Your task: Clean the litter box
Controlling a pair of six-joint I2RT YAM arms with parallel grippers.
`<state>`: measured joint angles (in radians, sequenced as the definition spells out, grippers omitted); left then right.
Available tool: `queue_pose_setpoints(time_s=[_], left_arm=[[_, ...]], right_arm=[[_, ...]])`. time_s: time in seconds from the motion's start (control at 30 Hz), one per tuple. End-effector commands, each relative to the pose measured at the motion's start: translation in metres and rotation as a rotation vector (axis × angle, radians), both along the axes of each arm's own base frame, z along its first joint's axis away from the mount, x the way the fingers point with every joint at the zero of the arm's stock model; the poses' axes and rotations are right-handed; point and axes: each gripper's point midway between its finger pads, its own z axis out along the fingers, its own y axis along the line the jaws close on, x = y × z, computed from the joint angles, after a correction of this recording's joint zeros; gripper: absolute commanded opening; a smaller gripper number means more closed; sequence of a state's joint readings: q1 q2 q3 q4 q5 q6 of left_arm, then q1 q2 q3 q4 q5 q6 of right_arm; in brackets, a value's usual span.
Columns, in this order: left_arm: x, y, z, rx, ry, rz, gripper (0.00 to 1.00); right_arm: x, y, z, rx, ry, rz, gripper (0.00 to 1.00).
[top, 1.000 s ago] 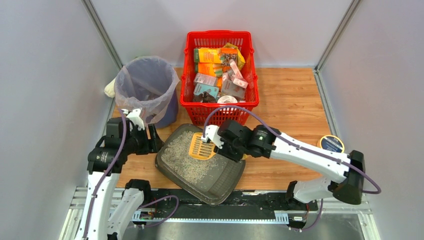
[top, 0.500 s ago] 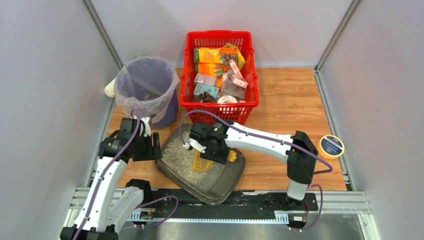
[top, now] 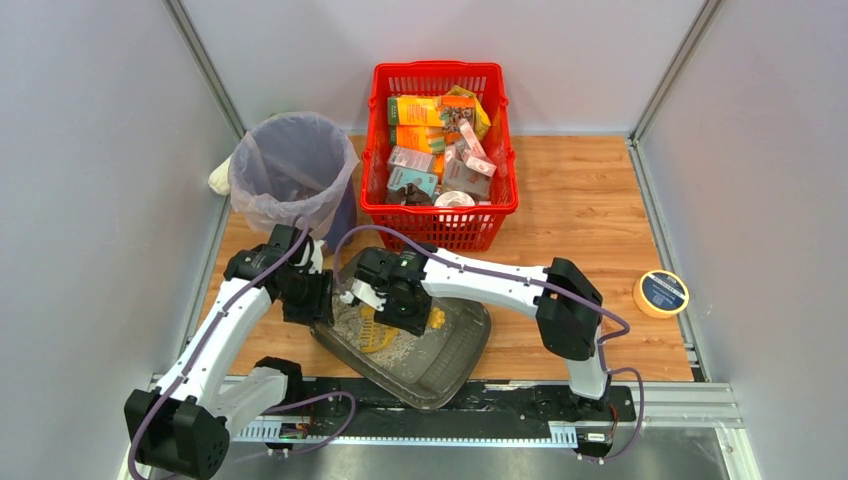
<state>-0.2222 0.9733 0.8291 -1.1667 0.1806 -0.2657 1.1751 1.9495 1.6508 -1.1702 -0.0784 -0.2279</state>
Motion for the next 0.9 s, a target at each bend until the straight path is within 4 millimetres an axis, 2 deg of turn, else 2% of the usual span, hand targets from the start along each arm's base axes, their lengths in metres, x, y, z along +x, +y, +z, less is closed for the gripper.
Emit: queue_pose_setpoints(time_s=[0.0, 0.1, 0.13, 0.17, 0.23, 0.3, 0.33, 0.4, 0.5, 0.53, 0.6, 0.67, 0.7, 0.77, 0.87], left_arm=[[0.002, -0.004, 0.001, -0.015, -0.016, -0.030, 0.53], [0.002, -0.005, 0.000, -0.018, -0.007, -0.030, 0.40], [0.001, -0.005, -0.001, -0.020, -0.003, -0.032, 0.34], [0.002, -0.006, -0.001, -0.023, -0.001, -0.034, 0.33], [0.000, -0.007, -0.003, -0.025, 0.017, -0.042, 0.29], [0.001, -0.009, -0.003, -0.029, 0.019, -0.046, 0.28], [0.000, -0.009, -0.003, -0.028, 0.018, -0.050, 0.28], [0.000, -0.009, -0.003, -0.028, 0.016, -0.047, 0.28], [0.001, -0.009, -0.002, -0.030, 0.008, -0.041, 0.28], [0.002, -0.009, -0.003, -0.032, 0.007, -0.042, 0.28], [0.003, -0.010, -0.003, -0.037, 0.005, -0.037, 0.28], [0.005, -0.010, -0.002, -0.036, -0.006, -0.033, 0.28], [0.006, -0.010, -0.002, -0.033, -0.010, -0.027, 0.29], [0.011, -0.008, 0.001, -0.024, -0.040, -0.012, 0.31], [0.018, -0.004, 0.010, -0.010, -0.099, 0.014, 0.38]], right_arm=[[0.009, 0.056, 0.010, 0.223, -0.018, -0.044, 0.00], [0.008, 0.070, 0.010, 0.283, -0.003, -0.101, 0.00], [0.008, 0.069, 0.005, 0.282, 0.001, -0.117, 0.00], [0.009, 0.075, 0.005, 0.305, -0.002, -0.148, 0.00], [0.010, 0.074, -0.001, 0.311, -0.005, -0.175, 0.00], [0.010, 0.083, -0.001, 0.365, -0.002, -0.217, 0.00], [0.008, 0.078, -0.006, 0.367, 0.004, -0.233, 0.00], [0.013, 0.088, -0.003, 0.434, -0.018, -0.273, 0.00], [0.020, 0.086, -0.007, 0.483, -0.071, -0.313, 0.00], [0.022, 0.086, -0.002, 0.510, -0.085, -0.322, 0.00], [0.027, 0.084, -0.008, 0.546, -0.127, -0.339, 0.00], [0.030, 0.090, 0.002, 0.624, -0.151, -0.337, 0.00], [0.029, 0.085, -0.003, 0.624, -0.155, -0.339, 0.00], [0.034, 0.084, 0.005, 0.658, -0.195, -0.346, 0.00], [0.036, 0.073, 0.005, 0.638, -0.226, -0.327, 0.00]])
